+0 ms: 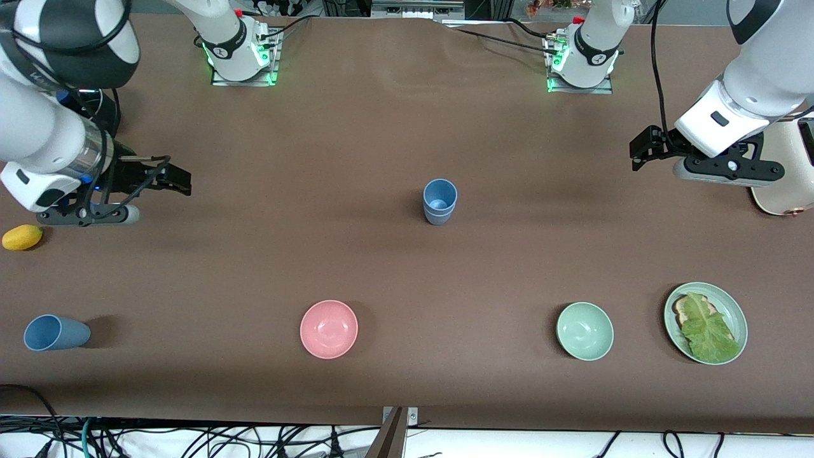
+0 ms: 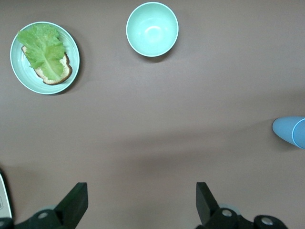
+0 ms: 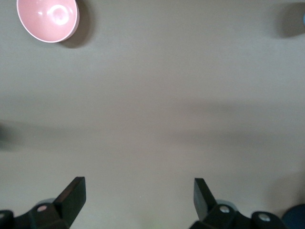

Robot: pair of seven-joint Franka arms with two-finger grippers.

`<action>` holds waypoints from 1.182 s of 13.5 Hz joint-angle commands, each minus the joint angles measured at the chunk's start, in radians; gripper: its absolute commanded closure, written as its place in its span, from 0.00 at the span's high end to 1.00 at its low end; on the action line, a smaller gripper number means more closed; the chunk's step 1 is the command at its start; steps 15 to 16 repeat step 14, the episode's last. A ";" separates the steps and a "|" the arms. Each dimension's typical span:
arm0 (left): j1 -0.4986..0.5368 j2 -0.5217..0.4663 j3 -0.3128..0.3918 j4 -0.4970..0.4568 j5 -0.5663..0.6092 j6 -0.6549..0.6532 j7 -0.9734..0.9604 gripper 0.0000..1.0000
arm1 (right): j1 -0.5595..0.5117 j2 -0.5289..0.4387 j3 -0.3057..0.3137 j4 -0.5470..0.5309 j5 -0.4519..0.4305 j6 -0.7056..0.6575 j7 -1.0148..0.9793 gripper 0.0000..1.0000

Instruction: Stack blue cups with both arms

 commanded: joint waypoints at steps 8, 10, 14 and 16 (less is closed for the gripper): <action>-0.004 0.041 0.011 0.072 -0.033 -0.023 0.008 1.00 | -0.232 -0.020 0.235 0.038 -0.097 -0.010 -0.019 1.00; -0.001 0.047 0.014 0.077 -0.038 -0.023 0.007 1.00 | -0.232 -0.020 0.235 0.038 -0.106 -0.011 -0.025 1.00; 0.007 0.047 0.014 0.076 -0.038 -0.023 0.007 1.00 | -0.235 -0.019 0.236 0.038 -0.106 -0.011 -0.030 1.00; 0.007 0.047 0.014 0.076 -0.038 -0.023 0.007 1.00 | -0.235 -0.019 0.236 0.038 -0.106 -0.011 -0.030 1.00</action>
